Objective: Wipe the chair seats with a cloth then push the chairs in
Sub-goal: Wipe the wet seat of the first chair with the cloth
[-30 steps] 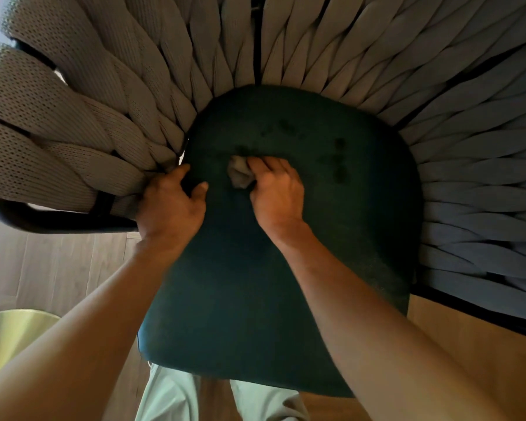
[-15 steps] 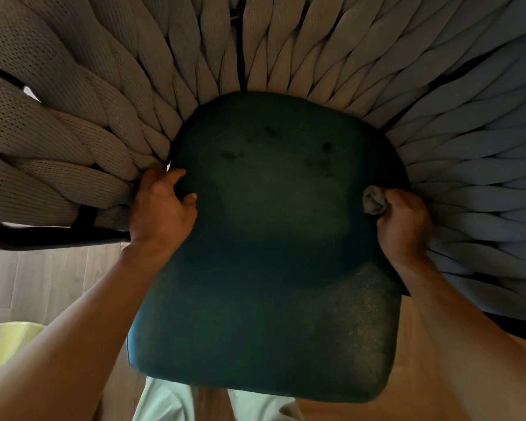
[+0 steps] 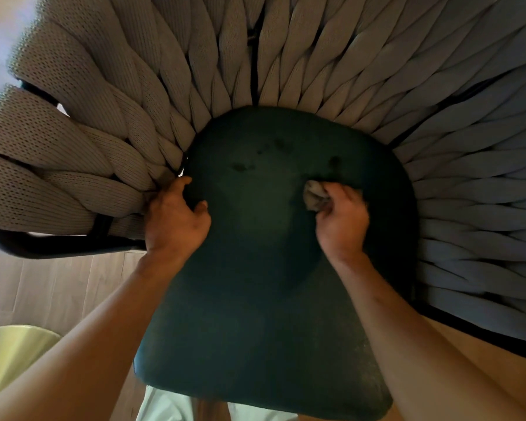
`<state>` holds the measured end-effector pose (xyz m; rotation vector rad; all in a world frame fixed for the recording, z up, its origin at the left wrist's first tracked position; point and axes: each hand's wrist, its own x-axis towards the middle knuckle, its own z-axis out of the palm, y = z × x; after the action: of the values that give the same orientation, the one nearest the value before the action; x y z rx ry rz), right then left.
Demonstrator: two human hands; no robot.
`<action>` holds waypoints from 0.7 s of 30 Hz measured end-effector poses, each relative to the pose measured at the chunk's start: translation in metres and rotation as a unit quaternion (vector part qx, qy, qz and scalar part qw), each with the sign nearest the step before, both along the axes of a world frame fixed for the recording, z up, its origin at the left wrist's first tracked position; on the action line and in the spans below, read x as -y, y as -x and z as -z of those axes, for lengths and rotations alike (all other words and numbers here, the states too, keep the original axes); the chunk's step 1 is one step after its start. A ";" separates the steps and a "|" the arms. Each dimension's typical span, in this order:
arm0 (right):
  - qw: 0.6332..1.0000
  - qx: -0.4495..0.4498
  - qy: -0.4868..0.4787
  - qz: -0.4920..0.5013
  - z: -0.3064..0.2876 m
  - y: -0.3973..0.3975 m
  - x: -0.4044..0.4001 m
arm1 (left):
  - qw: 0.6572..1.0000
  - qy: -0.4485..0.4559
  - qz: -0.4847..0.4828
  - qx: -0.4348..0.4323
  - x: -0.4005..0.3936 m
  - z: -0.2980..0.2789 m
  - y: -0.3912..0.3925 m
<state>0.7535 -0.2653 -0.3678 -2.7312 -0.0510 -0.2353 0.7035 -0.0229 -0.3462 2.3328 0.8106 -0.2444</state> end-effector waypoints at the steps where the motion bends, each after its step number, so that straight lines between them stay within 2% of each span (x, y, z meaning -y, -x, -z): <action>1: 1.000 0.002 -0.012 -0.005 0.001 0.000 -0.018 | 1.000 -0.002 -0.007 0.000 0.002 -0.001 0.000; 4: 0.998 -0.016 -0.054 -0.011 0.001 -0.003 -0.076 | 0.998 0.018 -0.053 0.005 0.004 -0.005 -0.004; 7: 0.994 -0.044 -0.077 -0.055 -0.001 -0.008 -0.133 | 0.996 0.042 -0.081 0.000 0.006 -0.012 -0.006; 11: 0.989 -0.067 -0.073 -0.107 -0.007 -0.013 -0.182 | 0.993 0.061 -0.100 0.004 0.006 -0.017 -0.008; 16: 0.989 -0.067 -0.013 -0.134 -0.001 -0.014 -0.171 | 0.997 0.049 -0.052 0.006 0.001 -0.011 -0.003; 21: 0.993 -0.002 0.020 -0.118 0.001 -0.017 -0.110 | 0.999 -0.013 0.031 0.002 0.001 -0.003 -0.003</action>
<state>0.7707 -0.1548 -0.3685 -2.7341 -0.3775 -0.1627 0.7060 -0.0241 -0.3430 2.3836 0.7447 -0.2559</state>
